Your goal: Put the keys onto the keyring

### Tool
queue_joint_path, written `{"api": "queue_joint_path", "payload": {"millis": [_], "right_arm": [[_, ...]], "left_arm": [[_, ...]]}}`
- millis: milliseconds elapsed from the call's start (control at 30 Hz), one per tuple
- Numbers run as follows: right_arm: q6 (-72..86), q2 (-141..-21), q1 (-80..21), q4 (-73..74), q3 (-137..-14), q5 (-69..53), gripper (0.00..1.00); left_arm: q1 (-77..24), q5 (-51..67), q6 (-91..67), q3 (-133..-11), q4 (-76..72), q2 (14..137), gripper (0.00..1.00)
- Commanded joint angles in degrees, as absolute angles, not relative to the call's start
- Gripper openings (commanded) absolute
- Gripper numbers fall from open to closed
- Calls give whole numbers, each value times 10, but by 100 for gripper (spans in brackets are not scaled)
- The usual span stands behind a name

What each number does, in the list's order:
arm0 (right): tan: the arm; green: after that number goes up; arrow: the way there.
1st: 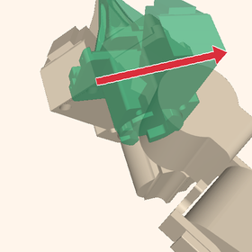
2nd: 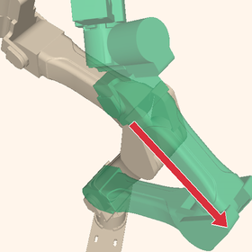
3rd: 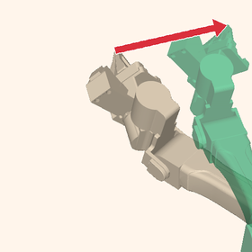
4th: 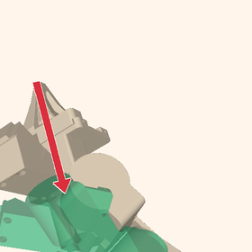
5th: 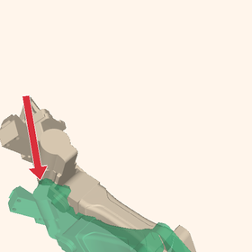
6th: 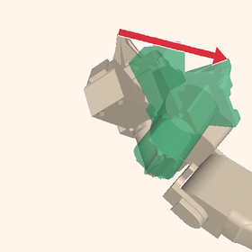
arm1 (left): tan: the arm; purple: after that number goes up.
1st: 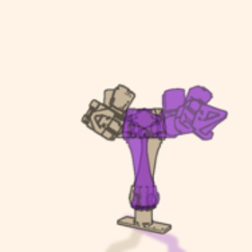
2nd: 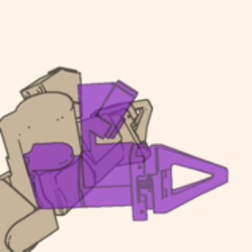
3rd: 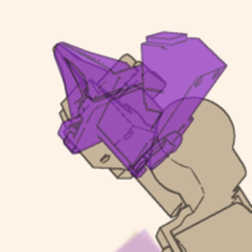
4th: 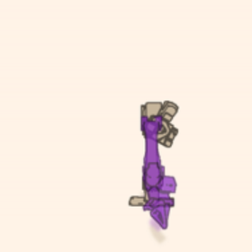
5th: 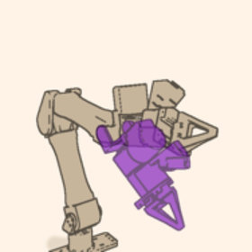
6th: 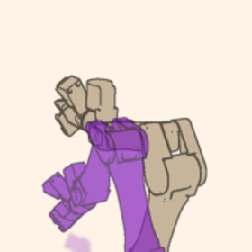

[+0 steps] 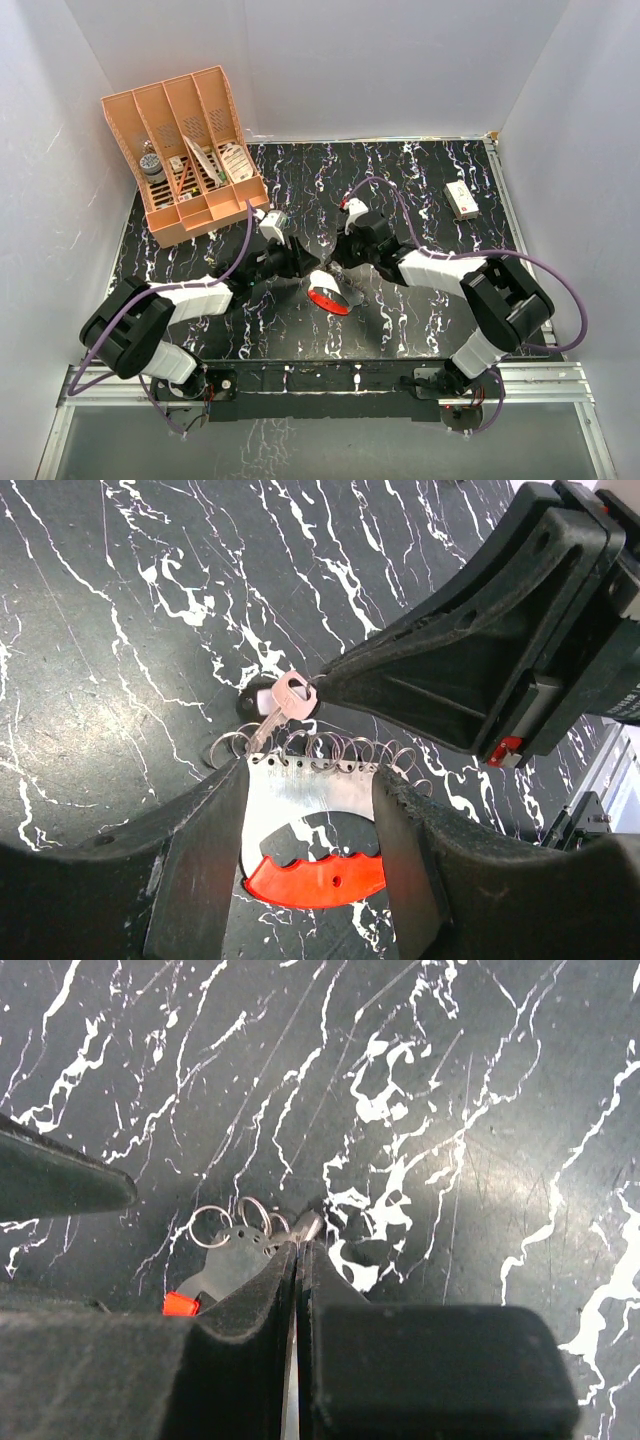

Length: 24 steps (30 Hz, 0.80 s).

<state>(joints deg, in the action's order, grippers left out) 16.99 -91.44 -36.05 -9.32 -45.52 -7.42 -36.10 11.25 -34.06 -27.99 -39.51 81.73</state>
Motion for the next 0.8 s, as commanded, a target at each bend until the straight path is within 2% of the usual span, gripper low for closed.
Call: {"api": "queue_joint_path", "payload": {"millis": [0,767], "right_arm": [[182,-875,-363,-130,-432,-68,0],[198,-865,-368,-149,-386,-68,0]], "left_arm": [[-358,130,-343,-280,-421,827,51],[-358,154,-350,-270,-448,862,51]]}}
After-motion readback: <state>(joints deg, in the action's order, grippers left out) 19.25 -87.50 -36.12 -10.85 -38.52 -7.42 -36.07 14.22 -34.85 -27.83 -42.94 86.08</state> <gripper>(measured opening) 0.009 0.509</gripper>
